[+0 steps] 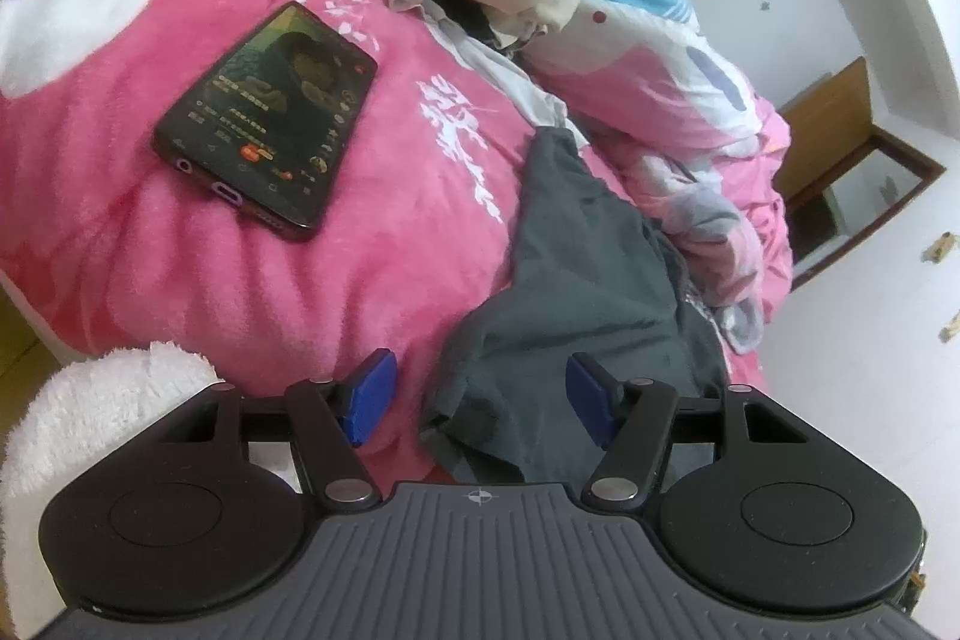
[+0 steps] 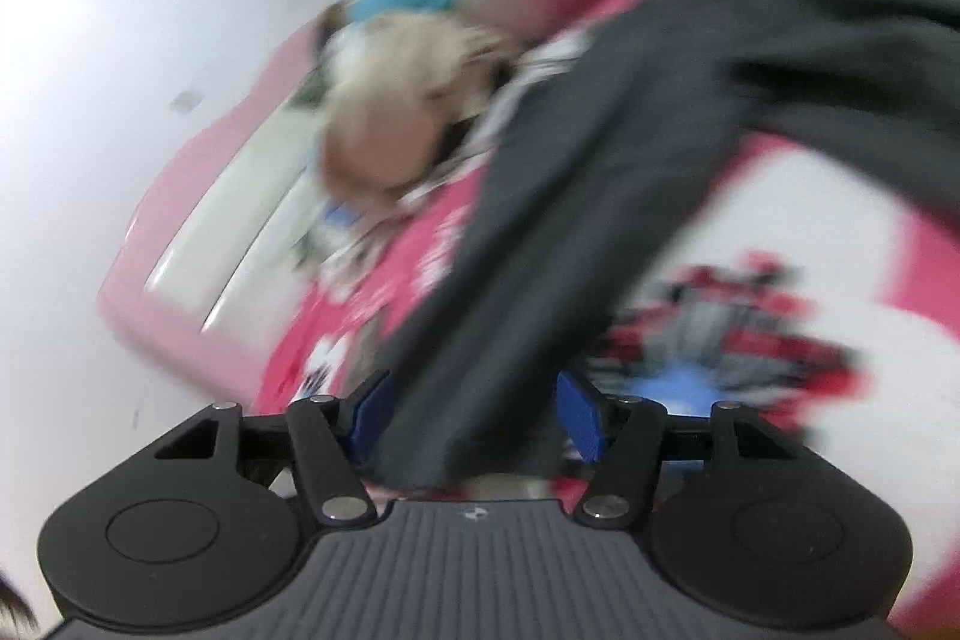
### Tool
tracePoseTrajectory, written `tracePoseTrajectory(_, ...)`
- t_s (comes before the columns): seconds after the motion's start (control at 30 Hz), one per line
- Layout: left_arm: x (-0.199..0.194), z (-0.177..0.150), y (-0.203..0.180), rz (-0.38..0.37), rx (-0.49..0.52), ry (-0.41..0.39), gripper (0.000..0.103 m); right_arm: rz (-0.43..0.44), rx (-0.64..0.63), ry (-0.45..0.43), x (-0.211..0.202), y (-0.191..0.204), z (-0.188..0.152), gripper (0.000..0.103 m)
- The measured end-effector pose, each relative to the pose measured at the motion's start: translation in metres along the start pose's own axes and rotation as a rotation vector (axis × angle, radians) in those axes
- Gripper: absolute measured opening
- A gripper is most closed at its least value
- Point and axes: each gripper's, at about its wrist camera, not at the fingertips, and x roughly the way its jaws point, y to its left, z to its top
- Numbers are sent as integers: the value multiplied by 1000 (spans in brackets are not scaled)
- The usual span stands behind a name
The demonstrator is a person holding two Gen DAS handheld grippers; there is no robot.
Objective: Fold clothes
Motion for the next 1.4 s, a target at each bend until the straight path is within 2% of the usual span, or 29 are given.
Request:
tracePoseTrajectory(0.1, 4, 0, -4, 31, -1, -4, 58, -43, 103, 17, 0, -25, 6, 53)
tracePoseTrajectory(0.17, 6, -1, -5, 51, 1, -7, 54, -61, 109, 42, 6, -31, 9, 49)
tracePoseTrajectory(0.27, 9, -1, -8, 75, 7, -9, 52, -87, 54, 67, 14, -28, 14, 45)
tracePoseTrajectory(0.37, 11, -2, -11, 95, 28, -10, 51, -121, -24, 98, 19, -23, 17, 36)
tracePoseTrajectory(0.4, 12, -3, -12, 102, 35, -10, 51, -131, -49, 109, 21, -21, 18, 29)
tracePoseTrajectory(0.47, 13, -4, -14, 114, 46, -11, 51, -138, -100, 135, 29, -16, 17, 26)
tracePoseTrajectory(0.5, 14, -4, -15, 120, 51, -11, 50, -145, -124, 135, 30, -14, 17, 21)
tracePoseTrajectory(0.53, 14, -4, -15, 127, 50, -11, 48, -153, -149, 136, 31, -12, 16, 8)
tracePoseTrajectory(0.6, 13, -3, -16, 135, 46, -7, 45, -168, -198, 136, 33, -8, 15, 2)
tracePoseTrajectory(0.7, 9, -2, -18, 132, 44, 6, 44, -115, -142, 98, 3, -6, 18, 1)
tracePoseTrajectory(0.77, 5, -3, -21, 116, 50, 19, 44, -85, -138, 61, -33, 2, 20, 1)
tracePoseTrajectory(0.9, 4, -7, -28, 106, 89, 44, 44, -106, -114, 1, -81, 9, 18, 1)
tracePoseTrajectory(1.0, 6, -13, -31, 106, 111, 64, 44, -202, -52, 16, -81, -9, 8, 1)
tracePoseTrajectory(1.1, 8, -17, -34, 104, 120, 87, 44, -225, 47, 14, -86, -30, 0, 1)
tracePoseTrajectory(1.2, 10, -23, -38, 91, 139, 113, 45, -206, 29, -20, -101, -29, 1, 1)
tracePoseTrajectory(1.33, 14, -33, -43, 86, 164, 149, 46, -271, -24, -34, -89, -25, 0, 1)
tracePoseTrajectory(1.4, 17, -38, -45, 83, 176, 167, 46, -279, -7, -32, -89, -32, 0, 1)
